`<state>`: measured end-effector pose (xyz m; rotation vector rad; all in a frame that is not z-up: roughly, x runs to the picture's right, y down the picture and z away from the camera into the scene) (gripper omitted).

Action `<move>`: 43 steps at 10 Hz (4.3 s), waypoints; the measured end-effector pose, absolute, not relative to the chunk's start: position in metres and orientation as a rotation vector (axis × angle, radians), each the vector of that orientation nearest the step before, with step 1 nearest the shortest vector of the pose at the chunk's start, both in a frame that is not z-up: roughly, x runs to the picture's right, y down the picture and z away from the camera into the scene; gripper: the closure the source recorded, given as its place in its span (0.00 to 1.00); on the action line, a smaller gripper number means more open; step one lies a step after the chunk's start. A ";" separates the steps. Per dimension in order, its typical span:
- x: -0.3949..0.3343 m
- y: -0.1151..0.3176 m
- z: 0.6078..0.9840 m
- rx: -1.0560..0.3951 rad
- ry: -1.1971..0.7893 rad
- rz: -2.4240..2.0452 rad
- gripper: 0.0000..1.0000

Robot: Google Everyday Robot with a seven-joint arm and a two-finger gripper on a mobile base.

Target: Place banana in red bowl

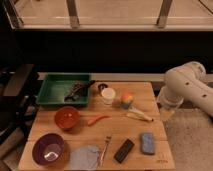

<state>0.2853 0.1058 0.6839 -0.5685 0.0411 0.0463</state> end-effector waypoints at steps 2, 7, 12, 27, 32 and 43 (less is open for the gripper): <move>0.285 0.106 0.684 -0.569 0.041 0.046 0.35; 0.285 0.106 0.684 -0.568 0.041 0.046 0.35; 0.285 0.106 0.684 -0.569 0.041 0.046 0.35; 0.263 0.106 0.751 -0.599 -0.022 0.209 0.35; 0.257 0.109 0.773 -0.623 -0.114 0.250 0.35; 0.205 0.147 0.863 -0.684 -0.192 0.297 0.35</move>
